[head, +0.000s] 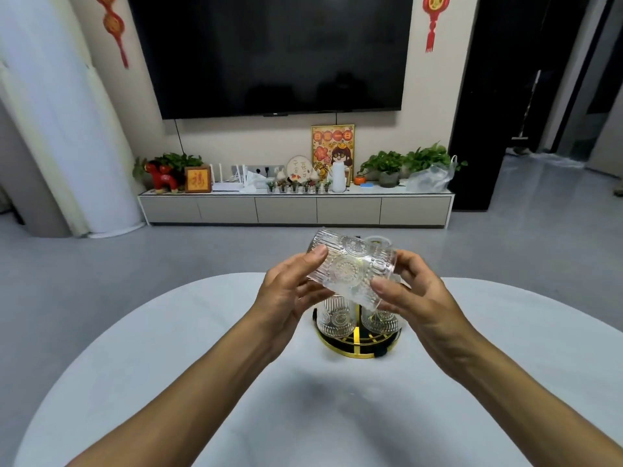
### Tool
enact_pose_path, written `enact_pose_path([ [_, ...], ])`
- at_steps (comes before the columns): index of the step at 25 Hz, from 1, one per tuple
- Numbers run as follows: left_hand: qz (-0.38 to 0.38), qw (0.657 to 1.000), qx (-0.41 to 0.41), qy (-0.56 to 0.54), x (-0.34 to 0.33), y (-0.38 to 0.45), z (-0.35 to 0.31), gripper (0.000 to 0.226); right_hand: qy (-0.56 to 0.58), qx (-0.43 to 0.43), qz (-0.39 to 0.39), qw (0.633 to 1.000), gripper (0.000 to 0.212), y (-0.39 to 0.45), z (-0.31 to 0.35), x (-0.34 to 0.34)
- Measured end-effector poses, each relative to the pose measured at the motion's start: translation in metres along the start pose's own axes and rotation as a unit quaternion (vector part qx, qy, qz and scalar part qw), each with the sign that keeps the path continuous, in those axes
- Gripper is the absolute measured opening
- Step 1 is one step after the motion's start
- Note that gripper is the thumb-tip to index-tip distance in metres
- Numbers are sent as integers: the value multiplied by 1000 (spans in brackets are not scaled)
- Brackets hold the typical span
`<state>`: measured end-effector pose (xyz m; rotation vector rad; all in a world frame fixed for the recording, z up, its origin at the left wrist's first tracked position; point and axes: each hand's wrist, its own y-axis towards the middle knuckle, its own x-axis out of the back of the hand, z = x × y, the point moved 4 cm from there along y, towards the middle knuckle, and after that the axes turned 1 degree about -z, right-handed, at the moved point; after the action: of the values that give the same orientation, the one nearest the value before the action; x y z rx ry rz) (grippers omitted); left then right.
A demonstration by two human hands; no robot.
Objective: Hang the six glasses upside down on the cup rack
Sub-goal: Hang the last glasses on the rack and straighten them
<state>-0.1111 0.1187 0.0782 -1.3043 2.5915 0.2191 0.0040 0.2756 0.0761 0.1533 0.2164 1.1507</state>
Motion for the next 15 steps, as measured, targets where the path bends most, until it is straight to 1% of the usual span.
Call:
enact_pose_path([
  [1,-20,999,-26,1,8,4,-3,41,-76,16,4,997,69,7,0,0],
  [2,-42,998,-55,10,17,9,-8,45,-168,40,-3,985,63,17,-2,1],
  [3,-63,994,-79,26,26,17,-14,52,-265,70,-24,961,57,30,-2,4],
  [4,-84,990,-99,48,33,27,-20,59,-357,96,-42,928,51,46,-3,8],
  [5,-104,985,-114,75,39,38,-27,61,-436,111,-44,892,49,62,-6,9],
  [7,-133,973,-134,133,46,64,-38,57,-549,106,-9,829,50,95,-18,7],
  [8,-137,969,-139,153,48,79,-40,56,-580,94,16,809,52,109,-27,6],
  [9,-136,965,-144,172,49,94,-42,56,-595,78,39,799,54,119,-36,6],
  [11,-124,954,-152,227,44,122,-43,60,-591,60,63,802,56,130,-51,9],
  [15,-106,931,-138,321,20,168,-33,76,-571,88,34,815,55,129,-61,16],
])
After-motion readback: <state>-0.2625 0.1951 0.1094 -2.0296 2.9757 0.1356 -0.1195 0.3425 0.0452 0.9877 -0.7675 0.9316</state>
